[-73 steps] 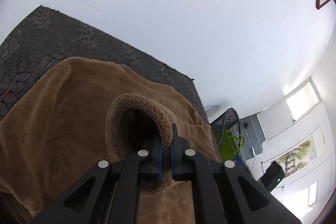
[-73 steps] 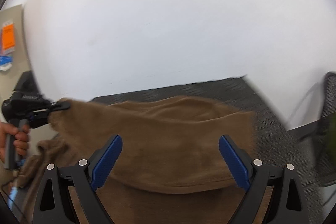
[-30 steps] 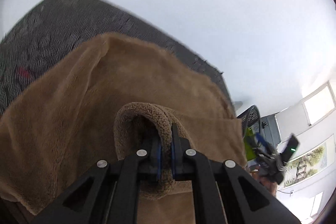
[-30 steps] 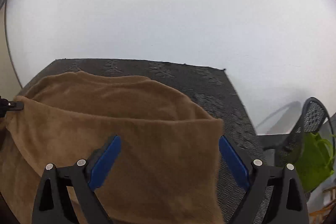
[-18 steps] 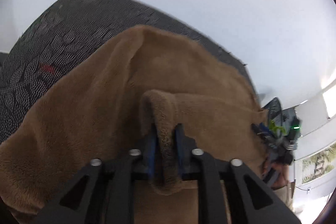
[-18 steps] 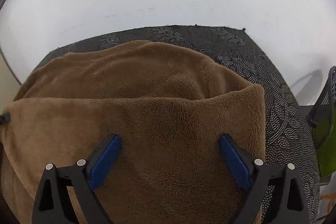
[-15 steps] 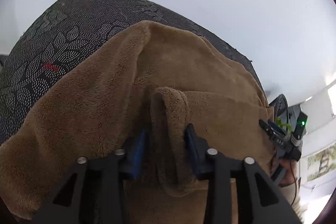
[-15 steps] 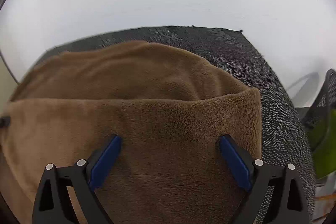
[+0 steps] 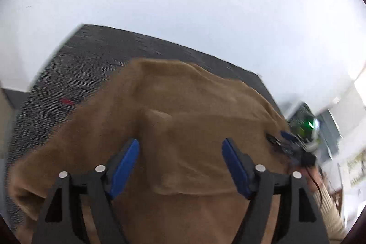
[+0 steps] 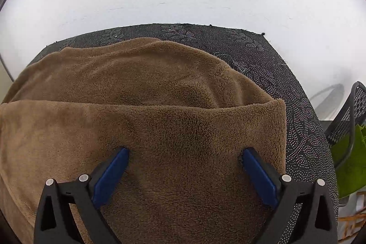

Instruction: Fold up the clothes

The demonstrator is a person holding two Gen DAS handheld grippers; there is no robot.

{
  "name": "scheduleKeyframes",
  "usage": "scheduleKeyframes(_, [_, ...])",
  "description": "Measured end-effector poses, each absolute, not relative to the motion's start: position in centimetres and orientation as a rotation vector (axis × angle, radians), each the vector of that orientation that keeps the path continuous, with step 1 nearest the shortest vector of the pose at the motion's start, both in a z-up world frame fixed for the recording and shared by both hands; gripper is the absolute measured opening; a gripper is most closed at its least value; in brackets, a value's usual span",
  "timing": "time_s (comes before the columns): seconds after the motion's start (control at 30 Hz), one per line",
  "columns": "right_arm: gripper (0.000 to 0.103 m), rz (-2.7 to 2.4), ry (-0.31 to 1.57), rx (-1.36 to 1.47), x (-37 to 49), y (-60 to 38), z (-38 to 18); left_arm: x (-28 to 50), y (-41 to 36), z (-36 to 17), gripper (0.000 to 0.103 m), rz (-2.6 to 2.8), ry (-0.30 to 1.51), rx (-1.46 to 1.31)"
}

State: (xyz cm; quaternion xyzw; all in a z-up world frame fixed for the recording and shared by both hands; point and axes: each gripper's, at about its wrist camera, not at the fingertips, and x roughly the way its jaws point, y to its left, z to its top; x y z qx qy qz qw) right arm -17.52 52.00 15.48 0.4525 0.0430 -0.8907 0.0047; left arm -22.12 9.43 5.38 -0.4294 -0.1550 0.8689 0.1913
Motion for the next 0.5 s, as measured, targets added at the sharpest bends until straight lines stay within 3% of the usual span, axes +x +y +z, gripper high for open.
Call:
scheduleKeyframes(0.23, [0.102, -2.766, 0.014, 1.261, -12.8, 49.7, 20.1, -23.1, 11.8, 1.5, 0.080, 2.434, -0.362, -1.323])
scheduleKeyframes(0.5, [0.102, -2.540, 0.298, 1.362, -8.5, 42.4, 16.4, -23.1, 12.5, 1.0, 0.080, 2.437, -0.235, -1.284])
